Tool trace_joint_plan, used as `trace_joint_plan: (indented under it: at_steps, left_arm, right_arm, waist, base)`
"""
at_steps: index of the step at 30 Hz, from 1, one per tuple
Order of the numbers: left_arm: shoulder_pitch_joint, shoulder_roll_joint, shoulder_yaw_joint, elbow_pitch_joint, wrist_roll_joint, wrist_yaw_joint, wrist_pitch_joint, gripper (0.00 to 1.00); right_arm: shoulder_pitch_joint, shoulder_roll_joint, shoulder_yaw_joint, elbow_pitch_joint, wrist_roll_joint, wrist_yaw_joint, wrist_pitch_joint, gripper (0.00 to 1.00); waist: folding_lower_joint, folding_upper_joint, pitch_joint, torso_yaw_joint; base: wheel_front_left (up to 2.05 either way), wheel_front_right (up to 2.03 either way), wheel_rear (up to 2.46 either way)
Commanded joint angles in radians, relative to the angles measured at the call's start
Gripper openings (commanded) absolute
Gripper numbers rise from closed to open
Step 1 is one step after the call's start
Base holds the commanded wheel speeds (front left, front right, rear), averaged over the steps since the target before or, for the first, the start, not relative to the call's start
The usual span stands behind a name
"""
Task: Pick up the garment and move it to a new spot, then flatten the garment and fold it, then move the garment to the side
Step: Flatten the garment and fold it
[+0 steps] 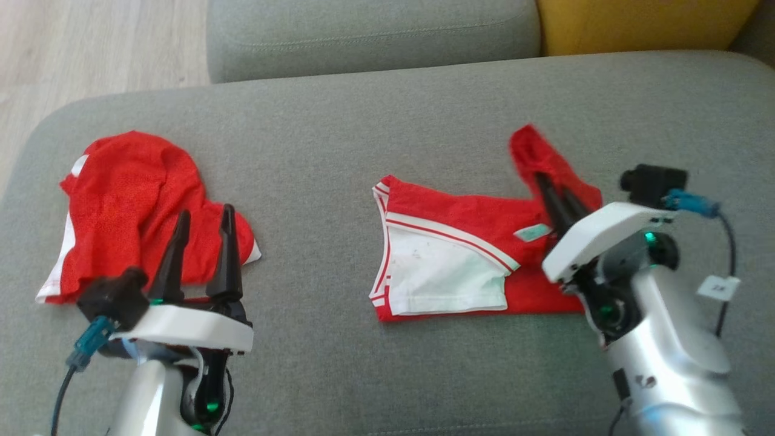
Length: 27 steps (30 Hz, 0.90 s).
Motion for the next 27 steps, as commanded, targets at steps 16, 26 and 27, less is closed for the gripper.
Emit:
trace_joint_plan:
  at_steps: [16, 26, 27]
  left_arm:
    - [-0.041, 0.008, -0.018, -0.010, -0.017, 0.009, -0.005, 1.00]
    - [-0.033, 0.008, -0.014, 0.014, -0.003, 0.009, -0.005, 1.00]
    - [-0.033, 0.008, -0.012, 0.014, -0.004, 0.009, -0.005, 1.00]
  right_arm:
    - [-0.077, 0.010, 0.390, 0.157, 0.317, 0.002, -0.236, 0.00]
    - [-0.165, 0.010, 0.615, 0.282, 0.572, 0.002, -0.388, 1.00]
    - [-0.177, 0.010, 0.636, 0.294, 0.592, 0.002, -0.399, 1.00]
  waist:
    - [0.0000, 0.0000, 0.012, 0.053]
    - [0.0000, 0.0000, 0.004, 0.078]
    - [0.0000, 0.0000, 0.006, 0.079]
  base:
    - [0.00, 0.00, 0.00]
    - [0.00, 0.00, 0.00]
    - [0.00, 0.00, 0.00]
